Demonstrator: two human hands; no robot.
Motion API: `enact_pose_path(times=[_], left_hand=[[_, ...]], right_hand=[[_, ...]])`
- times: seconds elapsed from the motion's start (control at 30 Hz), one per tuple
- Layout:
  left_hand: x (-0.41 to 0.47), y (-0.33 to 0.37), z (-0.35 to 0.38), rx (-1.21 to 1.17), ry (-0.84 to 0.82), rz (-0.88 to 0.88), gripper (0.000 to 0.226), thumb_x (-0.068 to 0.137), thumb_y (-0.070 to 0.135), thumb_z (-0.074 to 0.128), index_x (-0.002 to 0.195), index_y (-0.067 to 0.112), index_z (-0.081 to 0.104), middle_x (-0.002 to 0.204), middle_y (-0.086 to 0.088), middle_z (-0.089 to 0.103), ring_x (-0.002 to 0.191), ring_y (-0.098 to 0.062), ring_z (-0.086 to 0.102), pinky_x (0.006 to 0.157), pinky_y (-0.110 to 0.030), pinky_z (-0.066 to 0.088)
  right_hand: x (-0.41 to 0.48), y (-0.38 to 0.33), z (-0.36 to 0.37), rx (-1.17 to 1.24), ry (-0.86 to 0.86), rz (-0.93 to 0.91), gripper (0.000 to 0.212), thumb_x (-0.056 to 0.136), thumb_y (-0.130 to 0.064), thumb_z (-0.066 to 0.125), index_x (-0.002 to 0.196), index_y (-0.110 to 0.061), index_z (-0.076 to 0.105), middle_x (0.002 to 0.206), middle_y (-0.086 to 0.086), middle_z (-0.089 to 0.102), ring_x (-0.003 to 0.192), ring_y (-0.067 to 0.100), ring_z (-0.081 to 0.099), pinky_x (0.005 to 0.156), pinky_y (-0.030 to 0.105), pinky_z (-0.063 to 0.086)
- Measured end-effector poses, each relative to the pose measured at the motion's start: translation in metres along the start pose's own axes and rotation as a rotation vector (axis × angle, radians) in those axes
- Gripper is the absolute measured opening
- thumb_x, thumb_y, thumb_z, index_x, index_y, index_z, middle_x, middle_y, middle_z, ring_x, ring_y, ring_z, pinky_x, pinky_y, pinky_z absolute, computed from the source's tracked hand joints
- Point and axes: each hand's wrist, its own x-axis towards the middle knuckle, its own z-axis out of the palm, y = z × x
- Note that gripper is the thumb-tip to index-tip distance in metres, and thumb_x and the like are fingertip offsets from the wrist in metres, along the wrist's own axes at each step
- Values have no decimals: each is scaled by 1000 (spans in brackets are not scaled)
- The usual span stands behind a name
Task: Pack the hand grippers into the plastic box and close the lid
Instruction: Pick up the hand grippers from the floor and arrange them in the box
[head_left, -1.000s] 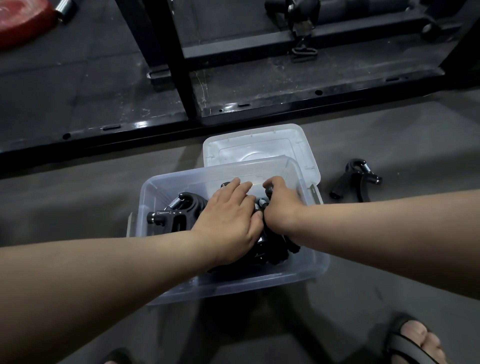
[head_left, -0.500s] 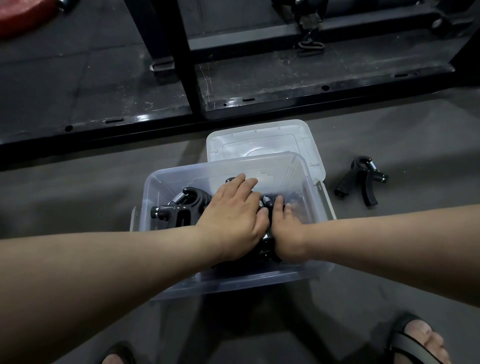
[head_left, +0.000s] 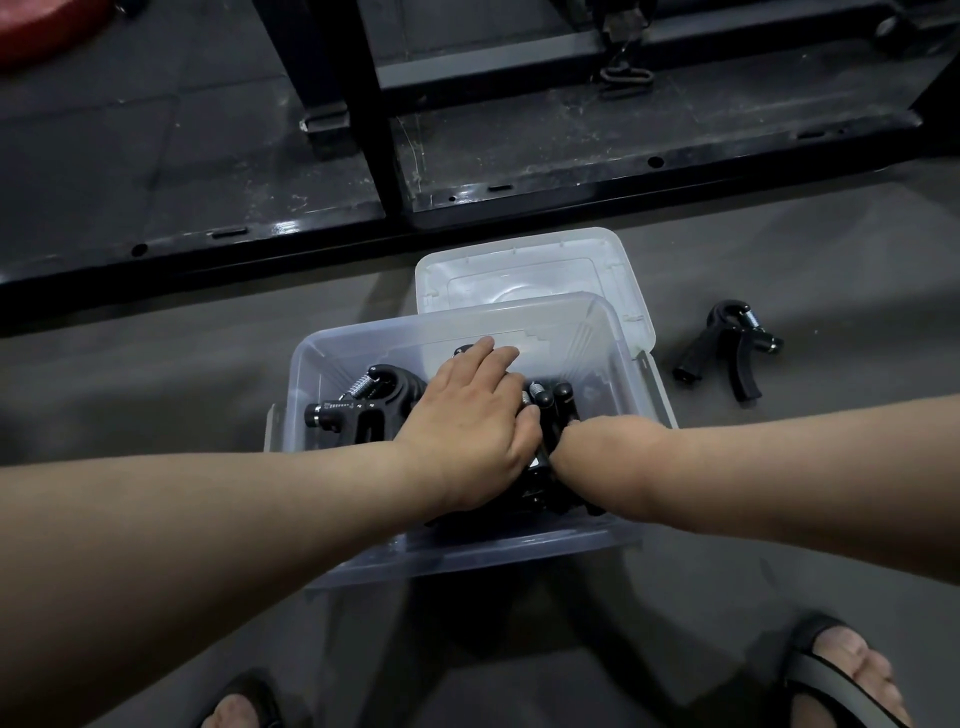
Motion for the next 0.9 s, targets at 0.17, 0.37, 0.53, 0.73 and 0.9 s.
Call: enact_pose_path(times=[0.17,0.37,0.53,0.73,0.9], left_hand=[[0,1,0,2,0,-2,68,89,50,8,131,17,50,157,-3,28,149,-22,8,121,-39,10],[0,-1,2,23,22,13,58,93,46,17,129,15,52,155,-5,32,148,-25,13,120,-39,12],[0,0,0,6,-4,8,63,90,49,13,130,18,51,155,-3,31,148,-23,10,120,-38,10],[0,1,1,10,-4,1,64,91,49,14,135,17,48,156,-3,30,148,-23,9,121,-39,10],[1,0,1,13,-4,-2,65,91,50,12,134,17,47,156,-3,29,149,-22,9,121,-39,10]], right_hand=[[1,14,-7,-111,-41,-115,22,96,-18,57,113,-8,65,114,8,66,102,27,64,70,31,41],[21,62,-24,-20,313,-25,29,98,-33,48,122,-18,50,115,6,55,108,28,55,82,38,44],[45,44,-12,-192,245,-73,28,101,-30,40,125,-20,49,123,3,55,114,27,55,95,38,35],[54,52,-21,-206,212,-70,24,99,-21,41,121,-19,52,119,2,55,108,26,59,87,37,35],[48,55,-24,-191,153,-39,28,100,-27,44,124,-15,46,119,2,58,108,25,59,91,36,37]])
